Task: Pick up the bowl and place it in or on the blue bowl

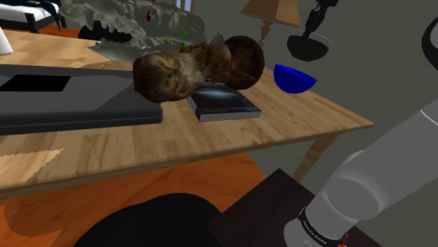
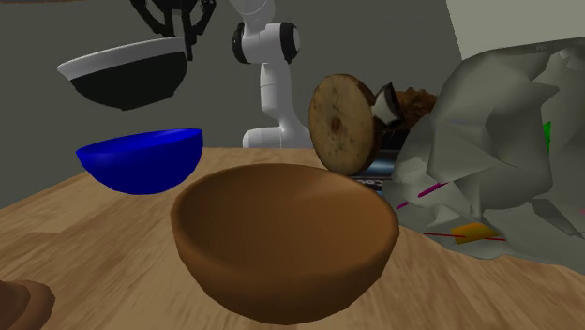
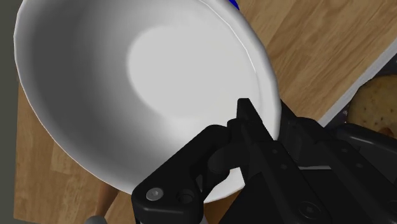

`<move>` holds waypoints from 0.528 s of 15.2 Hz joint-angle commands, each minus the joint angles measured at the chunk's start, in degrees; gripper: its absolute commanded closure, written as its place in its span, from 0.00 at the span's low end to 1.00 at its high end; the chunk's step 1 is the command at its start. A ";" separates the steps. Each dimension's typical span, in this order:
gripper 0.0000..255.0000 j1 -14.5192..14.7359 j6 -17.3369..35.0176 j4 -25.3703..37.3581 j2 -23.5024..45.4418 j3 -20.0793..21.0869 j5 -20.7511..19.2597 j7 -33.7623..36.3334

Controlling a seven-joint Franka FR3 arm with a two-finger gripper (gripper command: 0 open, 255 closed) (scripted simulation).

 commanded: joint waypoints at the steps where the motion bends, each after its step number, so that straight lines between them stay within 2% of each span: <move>1: 1.00 -0.01 1.98 -3.11 -1.32 0.43 -0.51 0.39; 8: 1.00 -0.27 7.50 -11.71 -4.64 1.18 -1.71 1.06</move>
